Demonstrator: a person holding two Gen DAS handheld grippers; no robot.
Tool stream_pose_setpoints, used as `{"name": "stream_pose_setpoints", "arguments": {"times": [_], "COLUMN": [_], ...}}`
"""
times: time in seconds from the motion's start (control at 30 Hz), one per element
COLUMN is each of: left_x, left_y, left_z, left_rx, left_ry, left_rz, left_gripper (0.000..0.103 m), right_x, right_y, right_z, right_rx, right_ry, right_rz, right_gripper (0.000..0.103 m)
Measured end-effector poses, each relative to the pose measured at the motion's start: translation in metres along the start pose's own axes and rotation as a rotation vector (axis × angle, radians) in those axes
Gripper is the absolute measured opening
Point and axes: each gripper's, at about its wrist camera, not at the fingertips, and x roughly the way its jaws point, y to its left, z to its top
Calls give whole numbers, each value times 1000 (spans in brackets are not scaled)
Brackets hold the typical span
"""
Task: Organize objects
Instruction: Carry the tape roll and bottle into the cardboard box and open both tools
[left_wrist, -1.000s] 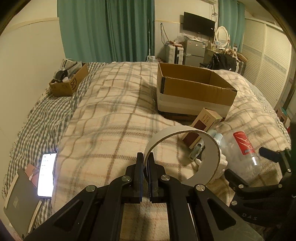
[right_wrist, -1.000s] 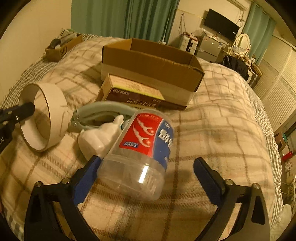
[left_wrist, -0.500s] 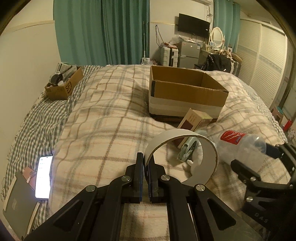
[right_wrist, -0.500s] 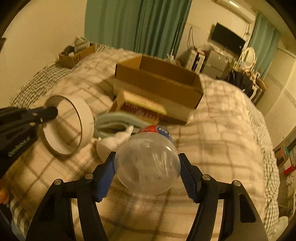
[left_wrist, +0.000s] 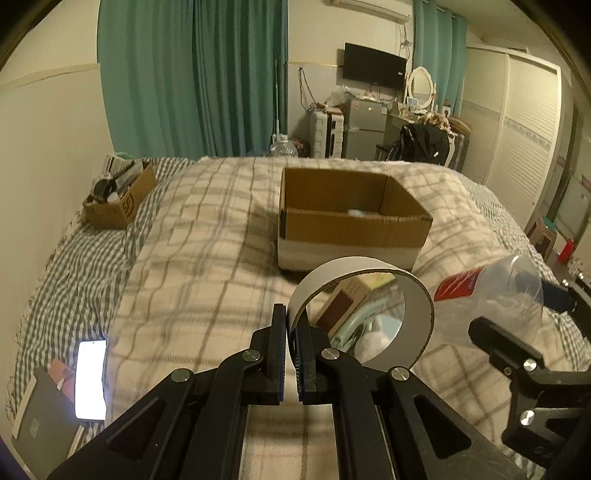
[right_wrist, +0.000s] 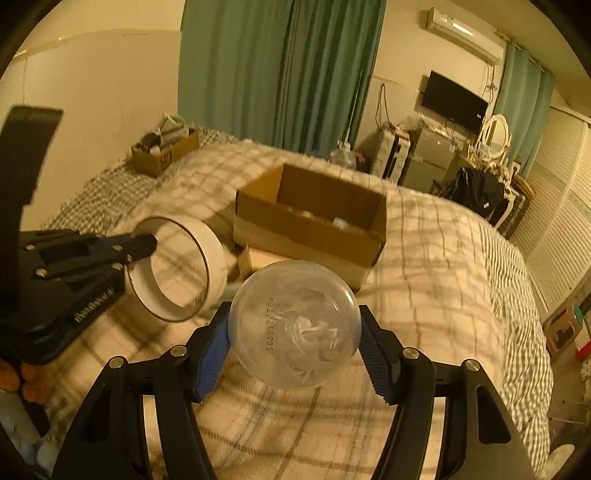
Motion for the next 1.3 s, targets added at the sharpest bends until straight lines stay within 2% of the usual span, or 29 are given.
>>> {"name": "stream_pose_setpoints", "arguments": {"times": [0.2, 0.47, 0.63, 0.8, 0.97, 1.17, 1.3], "left_x": [1, 24, 51, 93, 148, 201, 220], "left_y": [-5, -3, -5, -13, -16, -28, -34], "left_z": [33, 106, 152, 176, 175, 156, 151], "left_rx": [21, 36, 46, 74, 55, 88, 107], "left_ry": [-39, -95, -113, -86, 12, 116, 160], "left_rz": [-9, 33, 34, 43, 17, 19, 24], "left_gripper": [4, 4, 4, 4, 4, 4, 4], "right_x": [-13, 0, 27, 84, 145, 211, 235], "right_y": [-10, -44, -61, -77, -97, -111, -119], "right_z": [42, 120, 172, 203, 203, 170, 152], "right_rx": [-33, -37, -40, -28, 11, 19, 37], "right_ry": [-83, -151, -170, -118, -51, 45, 86], "right_rz": [-26, -46, -40, -24, -8, -4, 25], "right_gripper": [64, 64, 64, 64, 64, 64, 64]}}
